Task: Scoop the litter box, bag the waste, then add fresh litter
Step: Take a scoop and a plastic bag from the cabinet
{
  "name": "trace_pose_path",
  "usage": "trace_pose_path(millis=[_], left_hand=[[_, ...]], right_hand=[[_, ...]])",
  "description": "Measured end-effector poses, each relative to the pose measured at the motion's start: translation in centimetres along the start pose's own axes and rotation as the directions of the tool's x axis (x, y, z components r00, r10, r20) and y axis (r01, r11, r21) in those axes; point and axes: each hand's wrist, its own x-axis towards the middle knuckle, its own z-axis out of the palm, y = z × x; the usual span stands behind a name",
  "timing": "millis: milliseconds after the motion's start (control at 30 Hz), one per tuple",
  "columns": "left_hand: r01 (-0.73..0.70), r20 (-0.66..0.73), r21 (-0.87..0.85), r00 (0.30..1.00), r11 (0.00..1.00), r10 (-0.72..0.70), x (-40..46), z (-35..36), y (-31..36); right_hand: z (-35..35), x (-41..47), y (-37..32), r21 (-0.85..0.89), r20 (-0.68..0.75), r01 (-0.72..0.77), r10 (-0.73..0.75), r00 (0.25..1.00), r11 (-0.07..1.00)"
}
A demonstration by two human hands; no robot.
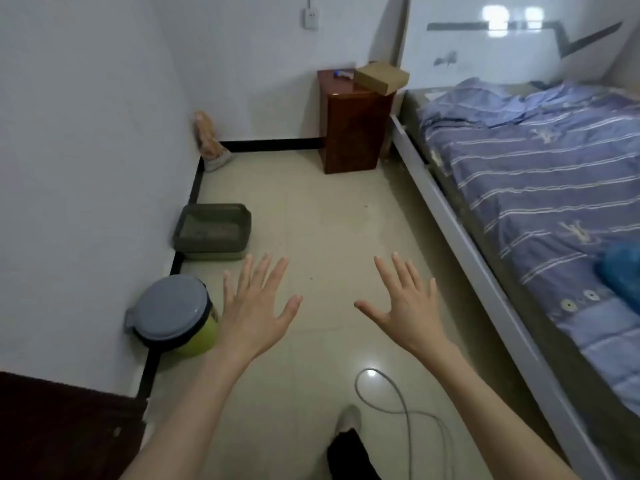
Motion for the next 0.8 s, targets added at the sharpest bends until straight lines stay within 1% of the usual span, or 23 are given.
trace_pose_path(millis=[167,300,400,533,800], left_hand=[[0.006,-0.032,0.035,0.999,0.999,-0.005,8.2,0.5,0.9],[0.03,-0.003,0.047,1.0,0.998,-0.03,15.4,0.7,2.1],[0.023,-0.001,0.051,1.0,0.998,-0.023,19.9,0.7,3.3],[0.05,0.016,0.024,0.999,0.998,-0.05,25.6,0.9,4.4],[0.045,0.055,0.006,0.997,0.999,-0.046,37.3,1.7,5.2]], right_hand=[[-0.6,8.2,1.1,0.037,0.0,0.041,-0.041,0.999,0.998],[-2.1,15.5,2.6,0.064,0.011,0.056,-0.057,0.998,0.996],[-3.2,20.2,3.6,0.087,0.017,0.067,-0.068,0.998,0.994],[-4.2,25.7,5.1,0.161,0.075,0.046,-0.059,0.995,0.986],[-4.7,36.4,7.2,0.169,0.143,0.016,-0.041,0.989,0.985]])
